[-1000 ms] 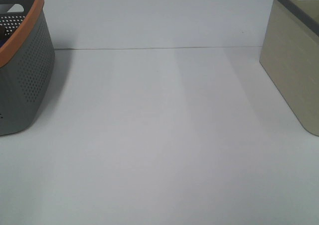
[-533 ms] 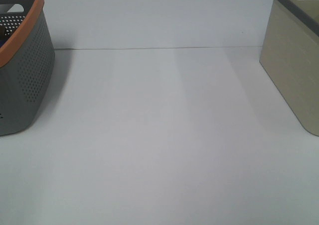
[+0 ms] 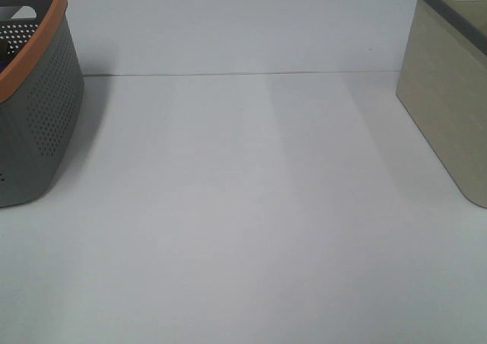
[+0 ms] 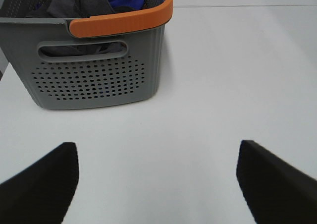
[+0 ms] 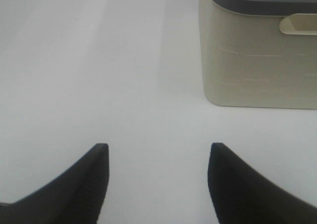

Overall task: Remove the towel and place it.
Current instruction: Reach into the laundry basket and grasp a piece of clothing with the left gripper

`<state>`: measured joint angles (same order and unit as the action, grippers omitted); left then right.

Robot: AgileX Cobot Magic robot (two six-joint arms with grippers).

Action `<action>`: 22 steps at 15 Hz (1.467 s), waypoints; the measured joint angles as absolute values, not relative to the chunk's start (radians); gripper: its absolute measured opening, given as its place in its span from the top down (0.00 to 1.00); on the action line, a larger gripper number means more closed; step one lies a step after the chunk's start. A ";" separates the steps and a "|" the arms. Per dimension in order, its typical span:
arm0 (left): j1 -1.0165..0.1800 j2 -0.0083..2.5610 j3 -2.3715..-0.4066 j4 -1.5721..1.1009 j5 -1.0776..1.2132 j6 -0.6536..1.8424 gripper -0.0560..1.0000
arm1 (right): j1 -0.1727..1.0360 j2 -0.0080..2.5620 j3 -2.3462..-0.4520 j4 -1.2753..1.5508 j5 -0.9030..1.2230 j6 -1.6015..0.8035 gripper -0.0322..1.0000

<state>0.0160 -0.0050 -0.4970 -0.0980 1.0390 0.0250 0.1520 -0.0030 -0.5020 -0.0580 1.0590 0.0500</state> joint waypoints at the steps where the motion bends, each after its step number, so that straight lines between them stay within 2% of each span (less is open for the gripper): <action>1: 0.016 -0.005 -0.497 -0.098 1.039 0.025 0.18 | 0.152 -0.003 -0.502 -0.058 1.059 0.050 0.39; 8: 0.016 -0.005 -0.501 -0.097 1.039 0.029 0.18 | 0.152 -0.003 -0.502 -0.058 1.059 0.050 0.39; 11: 0.016 0.028 -0.581 -0.063 1.039 0.028 0.18 | 0.152 -0.003 -0.502 -0.058 1.059 0.050 0.39; 18: 0.016 0.362 -0.757 0.092 0.916 -0.150 0.18 | 0.152 -0.003 -0.502 -0.058 1.059 0.050 0.39; 22: 0.016 0.725 -0.939 0.179 0.786 -0.345 0.21 | 0.152 -0.003 -0.502 -0.058 1.059 0.050 0.39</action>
<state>0.0160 0.7250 -0.9390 0.1790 0.7860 -0.3450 0.1520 -0.0030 -0.5020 -0.0580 1.0590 0.0500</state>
